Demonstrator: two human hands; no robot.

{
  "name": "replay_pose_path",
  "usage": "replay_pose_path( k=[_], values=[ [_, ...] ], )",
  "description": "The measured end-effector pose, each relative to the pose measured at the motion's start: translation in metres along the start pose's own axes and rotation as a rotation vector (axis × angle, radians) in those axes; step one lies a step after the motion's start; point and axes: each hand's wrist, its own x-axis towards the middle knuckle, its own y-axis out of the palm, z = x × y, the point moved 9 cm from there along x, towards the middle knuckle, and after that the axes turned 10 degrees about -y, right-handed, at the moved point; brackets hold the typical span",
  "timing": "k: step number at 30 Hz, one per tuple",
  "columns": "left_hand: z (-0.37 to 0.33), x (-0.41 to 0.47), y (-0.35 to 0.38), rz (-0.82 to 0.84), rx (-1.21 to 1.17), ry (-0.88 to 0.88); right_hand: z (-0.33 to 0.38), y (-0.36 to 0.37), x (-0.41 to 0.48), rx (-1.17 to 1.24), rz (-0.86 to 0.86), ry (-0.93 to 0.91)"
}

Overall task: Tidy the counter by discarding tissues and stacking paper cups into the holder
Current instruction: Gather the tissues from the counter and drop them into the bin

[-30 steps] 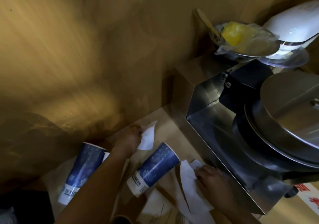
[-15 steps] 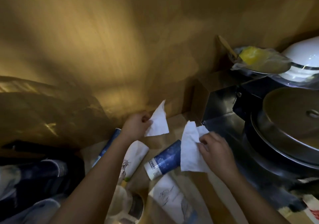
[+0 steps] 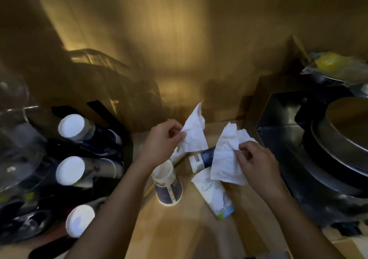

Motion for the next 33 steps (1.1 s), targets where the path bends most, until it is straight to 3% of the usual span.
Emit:
replay_pose_path(
  k=[11, 21, 33],
  values=[
    [0.016, -0.125, -0.061, -0.410, 0.063, -0.094, 0.064, 0.005, -0.011, 0.236, 0.103, -0.349],
    [0.081, -0.256, -0.067, -0.709, -0.090, -0.382, 0.127, 0.035, -0.061, 0.434, 0.256, -0.561],
    [0.183, -0.394, -0.081, -0.938, -0.217, -0.704, 0.235, 0.114, -0.153, 0.583, 0.506, -0.754]
  ],
)
